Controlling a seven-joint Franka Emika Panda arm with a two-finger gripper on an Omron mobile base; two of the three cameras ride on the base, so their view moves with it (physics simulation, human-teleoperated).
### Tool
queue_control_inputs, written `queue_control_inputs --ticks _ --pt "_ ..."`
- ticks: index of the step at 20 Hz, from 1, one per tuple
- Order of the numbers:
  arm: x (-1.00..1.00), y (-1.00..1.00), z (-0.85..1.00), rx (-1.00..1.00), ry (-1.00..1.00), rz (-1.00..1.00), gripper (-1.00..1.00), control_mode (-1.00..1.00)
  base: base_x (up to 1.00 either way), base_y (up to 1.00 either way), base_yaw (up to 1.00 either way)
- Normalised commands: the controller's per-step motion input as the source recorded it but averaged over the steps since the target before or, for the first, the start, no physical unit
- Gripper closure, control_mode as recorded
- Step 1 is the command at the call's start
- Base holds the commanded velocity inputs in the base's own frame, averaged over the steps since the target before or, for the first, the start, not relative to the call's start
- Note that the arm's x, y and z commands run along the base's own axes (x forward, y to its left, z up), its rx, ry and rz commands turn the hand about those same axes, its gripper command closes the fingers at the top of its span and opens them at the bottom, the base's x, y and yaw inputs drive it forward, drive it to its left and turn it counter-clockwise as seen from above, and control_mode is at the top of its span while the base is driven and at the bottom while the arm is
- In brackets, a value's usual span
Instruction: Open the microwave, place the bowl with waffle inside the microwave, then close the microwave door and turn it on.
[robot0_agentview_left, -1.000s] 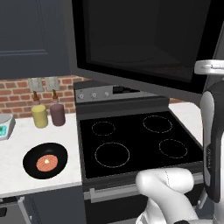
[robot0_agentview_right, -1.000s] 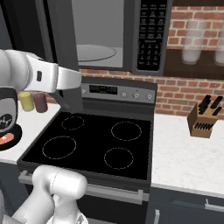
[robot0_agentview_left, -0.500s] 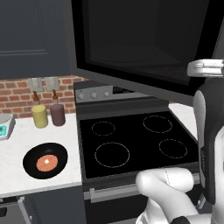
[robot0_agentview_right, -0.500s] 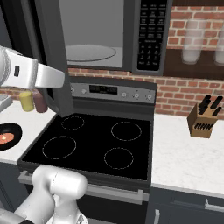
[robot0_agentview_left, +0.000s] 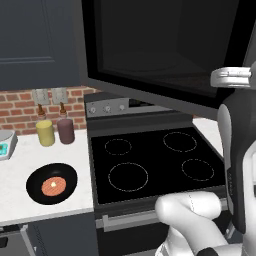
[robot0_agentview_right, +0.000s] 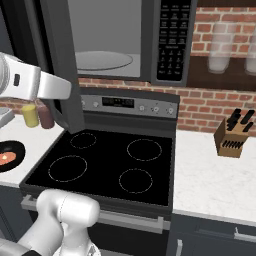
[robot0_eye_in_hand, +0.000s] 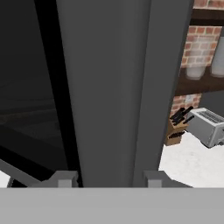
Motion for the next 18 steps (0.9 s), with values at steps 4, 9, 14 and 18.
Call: queue_control_inputs --ticks 4,9,14,18 --pt "0.00 0.00 0.00 0.00 0.00 0.00 -1.00 -1.00 0.00 0.00 0.00" --pt "0.00 0.00 0.00 0.00 0.00 0.00 -1.00 -1.00 0.00 0.00 0.00" --pt "-0.16 -0.01 -0.03 0.00 0.00 0.01 -1.00 -1.00 0.00 0.00 0.00" --pt "-0.98 -0.04 0.00 0.00 -0.02 0.01 -1.00 -1.00 0.00 0.00 0.00"
